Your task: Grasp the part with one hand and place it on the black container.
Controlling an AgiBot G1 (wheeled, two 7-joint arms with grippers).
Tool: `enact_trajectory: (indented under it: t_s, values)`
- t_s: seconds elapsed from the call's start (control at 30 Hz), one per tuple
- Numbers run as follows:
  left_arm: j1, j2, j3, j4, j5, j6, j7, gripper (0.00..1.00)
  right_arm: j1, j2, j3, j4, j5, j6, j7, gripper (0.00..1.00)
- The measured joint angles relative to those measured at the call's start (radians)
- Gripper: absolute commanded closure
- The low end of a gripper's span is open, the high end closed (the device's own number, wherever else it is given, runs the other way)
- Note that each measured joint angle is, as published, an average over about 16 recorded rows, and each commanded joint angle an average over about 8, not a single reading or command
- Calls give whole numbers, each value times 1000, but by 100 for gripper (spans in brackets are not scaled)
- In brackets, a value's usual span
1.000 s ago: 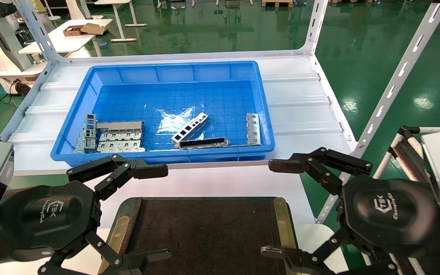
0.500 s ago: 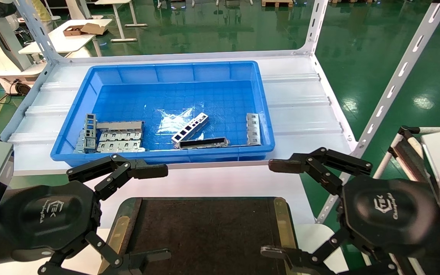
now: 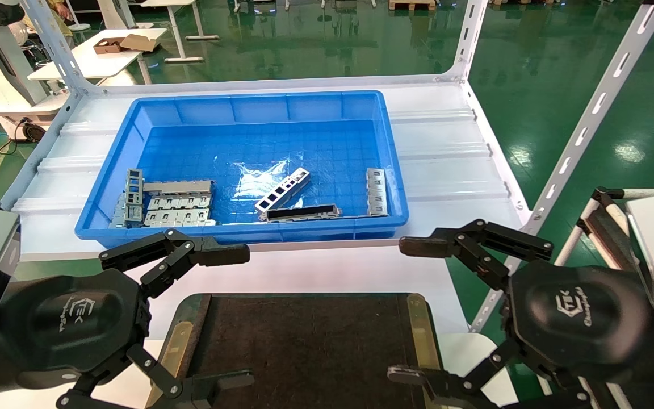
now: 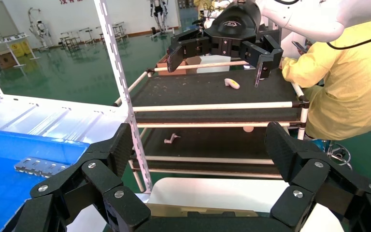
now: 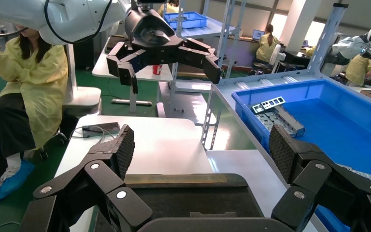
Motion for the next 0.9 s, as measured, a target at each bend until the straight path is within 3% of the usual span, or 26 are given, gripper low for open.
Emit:
enact_trajectory:
  t_s: [0.9]
  values:
    - [-7, 3, 0, 9, 8, -2, 8, 0, 0, 0, 0, 0, 0, 0, 0, 0]
